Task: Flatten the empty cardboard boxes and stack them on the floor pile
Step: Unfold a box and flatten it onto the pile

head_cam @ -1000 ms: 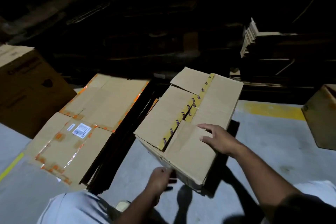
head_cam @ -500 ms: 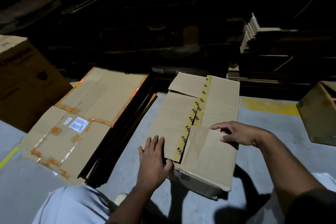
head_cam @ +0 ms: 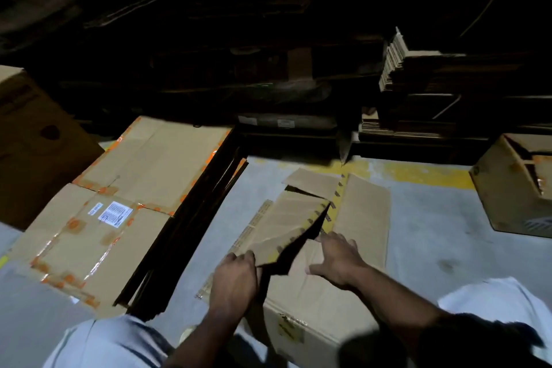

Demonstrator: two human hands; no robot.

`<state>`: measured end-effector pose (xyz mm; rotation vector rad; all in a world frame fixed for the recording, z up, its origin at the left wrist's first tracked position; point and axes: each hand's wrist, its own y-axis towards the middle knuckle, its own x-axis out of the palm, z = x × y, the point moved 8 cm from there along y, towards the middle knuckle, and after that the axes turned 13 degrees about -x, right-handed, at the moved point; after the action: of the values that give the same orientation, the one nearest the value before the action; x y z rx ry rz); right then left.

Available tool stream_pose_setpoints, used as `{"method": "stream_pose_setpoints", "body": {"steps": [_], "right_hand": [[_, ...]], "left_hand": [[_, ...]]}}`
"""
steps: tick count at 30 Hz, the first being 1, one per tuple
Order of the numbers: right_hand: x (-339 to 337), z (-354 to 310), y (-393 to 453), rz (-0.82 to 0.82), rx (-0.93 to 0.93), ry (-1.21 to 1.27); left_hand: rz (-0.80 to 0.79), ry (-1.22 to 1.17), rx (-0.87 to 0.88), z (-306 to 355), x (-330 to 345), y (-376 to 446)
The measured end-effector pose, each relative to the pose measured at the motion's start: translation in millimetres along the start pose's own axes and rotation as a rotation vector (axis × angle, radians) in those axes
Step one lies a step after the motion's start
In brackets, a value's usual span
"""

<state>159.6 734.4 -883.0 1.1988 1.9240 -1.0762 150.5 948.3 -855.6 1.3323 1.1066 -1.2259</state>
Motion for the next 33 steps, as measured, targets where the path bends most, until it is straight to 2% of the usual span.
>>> {"method": "stream_pose_setpoints", "body": {"steps": [4,9,11,15,19,24,26,28,33], "right_hand": [[-32,-26,0,0.171,-0.146,-0.055],[-69,-62,-14,0.381,-0.323,-0.161],[-74,-76,-21,0.432,-0.373,-0.198],[-76,-95,-36,0.474,-0.401,-0.184],[-87,-134,-60,0.534,-0.518,-0.258],[-80,-152,-85,0.469,-0.513,-0.292],[-83,-157,-95,0.433,-0.516,-0.253],[-84,-158,-100,0.343,-0.498,-0.114],[-78,-135,-89,0.057,-0.269,0.331]], "left_hand": [[0.069,-0.107,-0.231,-28,-24,8],[0.021,-0.324,-0.594,-64,-38,6],[0.046,-0.431,-0.714,-79,-43,6],[0.157,-0.539,-0.797,-96,-55,11],[0.139,-0.577,-0.85,-110,-54,18],[0.032,-0.622,-0.761,-106,-58,39],[-0.046,-0.709,-0.744,-108,-52,46],[-0.139,-0.759,-0.732,-110,-48,50],[-0.403,-1.021,-0.762,-121,-51,57]]}}
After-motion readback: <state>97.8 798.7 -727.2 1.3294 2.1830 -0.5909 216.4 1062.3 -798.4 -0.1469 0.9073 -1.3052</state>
